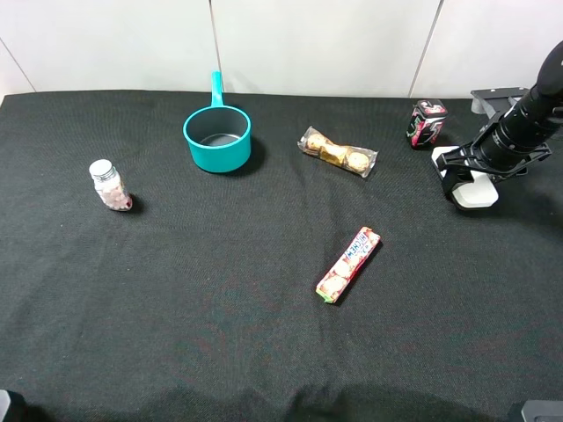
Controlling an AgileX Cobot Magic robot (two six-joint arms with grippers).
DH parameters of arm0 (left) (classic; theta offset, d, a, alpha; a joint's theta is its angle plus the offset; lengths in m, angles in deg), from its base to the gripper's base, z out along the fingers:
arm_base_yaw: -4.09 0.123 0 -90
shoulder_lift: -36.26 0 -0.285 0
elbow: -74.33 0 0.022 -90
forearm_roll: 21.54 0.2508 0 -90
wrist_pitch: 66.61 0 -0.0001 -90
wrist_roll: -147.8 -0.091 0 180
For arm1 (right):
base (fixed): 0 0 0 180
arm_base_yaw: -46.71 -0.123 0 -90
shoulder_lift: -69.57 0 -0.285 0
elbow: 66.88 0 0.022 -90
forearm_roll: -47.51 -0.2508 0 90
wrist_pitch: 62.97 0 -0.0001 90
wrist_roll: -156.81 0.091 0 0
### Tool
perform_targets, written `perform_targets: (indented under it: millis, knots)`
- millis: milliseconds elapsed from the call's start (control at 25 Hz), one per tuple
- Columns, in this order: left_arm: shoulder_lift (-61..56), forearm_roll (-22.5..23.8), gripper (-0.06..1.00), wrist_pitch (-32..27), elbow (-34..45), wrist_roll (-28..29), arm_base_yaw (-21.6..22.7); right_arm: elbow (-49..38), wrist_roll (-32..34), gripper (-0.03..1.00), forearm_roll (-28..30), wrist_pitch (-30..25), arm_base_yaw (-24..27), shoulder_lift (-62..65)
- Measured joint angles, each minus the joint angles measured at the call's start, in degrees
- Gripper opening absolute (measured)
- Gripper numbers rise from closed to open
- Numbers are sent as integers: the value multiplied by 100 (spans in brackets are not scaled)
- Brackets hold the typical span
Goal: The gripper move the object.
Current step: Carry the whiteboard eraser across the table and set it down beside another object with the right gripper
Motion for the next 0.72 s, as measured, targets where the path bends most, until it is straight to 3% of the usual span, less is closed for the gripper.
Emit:
perform_targets:
  millis: [240,480,720]
  knots:
    - [0,0,99,0,0,0,0,0,0,46,-74,16,0,0]
    - [0,0,99,0,0,0,0,0,0,66,-97,99,0,0]
    - [0,0,99,0,0,0,0,0,-2,69,-183,111,0,14]
